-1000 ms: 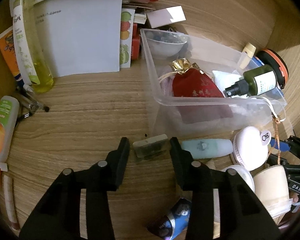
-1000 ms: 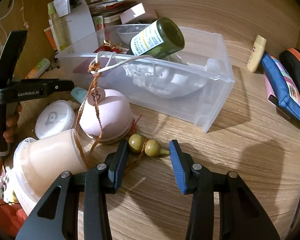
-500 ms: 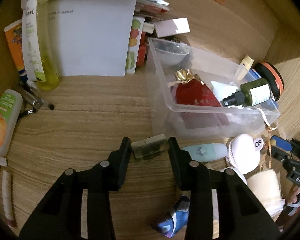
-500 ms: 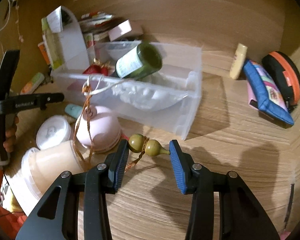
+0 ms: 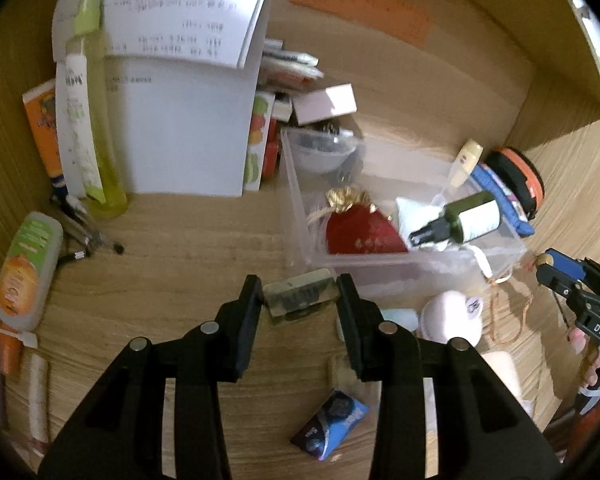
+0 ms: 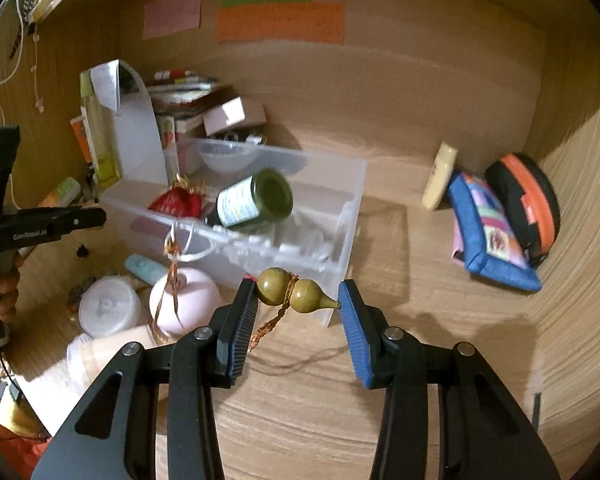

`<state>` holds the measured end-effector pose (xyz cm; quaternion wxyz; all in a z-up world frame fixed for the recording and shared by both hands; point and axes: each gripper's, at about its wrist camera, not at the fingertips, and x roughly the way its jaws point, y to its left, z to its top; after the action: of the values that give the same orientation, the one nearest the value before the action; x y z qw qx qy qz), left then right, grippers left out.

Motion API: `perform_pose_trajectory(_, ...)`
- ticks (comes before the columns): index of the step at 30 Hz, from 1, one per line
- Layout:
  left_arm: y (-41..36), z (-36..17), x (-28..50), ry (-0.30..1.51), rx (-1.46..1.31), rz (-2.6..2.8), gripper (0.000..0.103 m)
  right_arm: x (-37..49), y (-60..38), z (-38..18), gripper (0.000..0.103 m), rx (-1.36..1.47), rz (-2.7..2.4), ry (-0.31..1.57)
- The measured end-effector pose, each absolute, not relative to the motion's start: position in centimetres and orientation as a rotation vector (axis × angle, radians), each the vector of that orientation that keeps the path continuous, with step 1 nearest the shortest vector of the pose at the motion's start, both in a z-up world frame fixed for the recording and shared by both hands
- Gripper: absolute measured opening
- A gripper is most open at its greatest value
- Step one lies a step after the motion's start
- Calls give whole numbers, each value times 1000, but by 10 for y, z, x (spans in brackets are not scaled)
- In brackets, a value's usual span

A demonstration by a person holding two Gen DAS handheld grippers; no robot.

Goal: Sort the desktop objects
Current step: 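Carry the grey case and gourd charm into the clear box and open both grippers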

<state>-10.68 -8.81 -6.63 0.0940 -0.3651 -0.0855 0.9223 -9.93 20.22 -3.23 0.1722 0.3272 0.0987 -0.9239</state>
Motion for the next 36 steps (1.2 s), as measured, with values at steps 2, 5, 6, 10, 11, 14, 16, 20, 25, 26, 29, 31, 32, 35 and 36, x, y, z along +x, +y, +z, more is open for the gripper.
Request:
perform_pose_trajectory(2, -90, -58, -104, -263, -1055, 2741, 38, -100, 203, -25, 38, 902, -2633, 282)
perform_pose_trajectory(5, -90, -48, -104, -267, -1023, 2749, 38, -100, 203, -12, 38, 857, -2652, 280)
perform_pose_trajectory(6, -90, -45, -104, -268, -1013, 2750, 38, -100, 204, -9, 38, 844, -2656, 277)
perform_pose_trajectory(10, -89, -32, -104, -273, -979, 2754, 38, -101, 202, 10, 38, 777, -2666, 278)
perform_pose_trajectory(11, -89, -30, -104, -272, -971, 2756, 38, -101, 201, 13, 38, 762, -2672, 281)
perform_pose_trajectory(14, -88, -21, -104, -277, -948, 2755, 38, -104, 199, 26, 38, 712, -2677, 270)
perform_pose_trajectory(16, -86, -16, -105, -272, -931, 2757, 38, -106, 198, 35, 38, 677, -2682, 261)
perform_pose_trajectory(20, -81, -8, -109, -256, -913, 2752, 38, -113, 193, 49, 38, 623, -2693, 264)
perform_pose_trajectory(25, -69, -3, -118, -230, -914, 2741, 38, -129, 189, 56, 38, 603, -2704, 244)
perform_pose_trajectory(26, -66, -3, -121, -226, -920, 2734, 38, -134, 187, 54, 38, 608, -2704, 234)
perform_pose_trajectory(29, -58, -6, -130, -214, -936, 2723, 38, -148, 185, 48, 38, 637, -2695, 201)
perform_pose_trajectory(31, -52, -9, -135, -204, -950, 2718, 38, -159, 183, 41, 38, 662, -2690, 176)
perform_pose_trajectory(32, -49, -10, -138, -198, -957, 2713, 38, -163, 183, 38, 38, 673, -2684, 168)
perform_pose_trajectory(35, -38, -16, -146, -171, -984, 2699, 38, -174, 183, 25, 38, 718, -2678, 143)
perform_pose_trajectory(36, -34, -20, -150, -161, -998, 2694, 38, -179, 184, 19, 38, 736, -2672, 135)
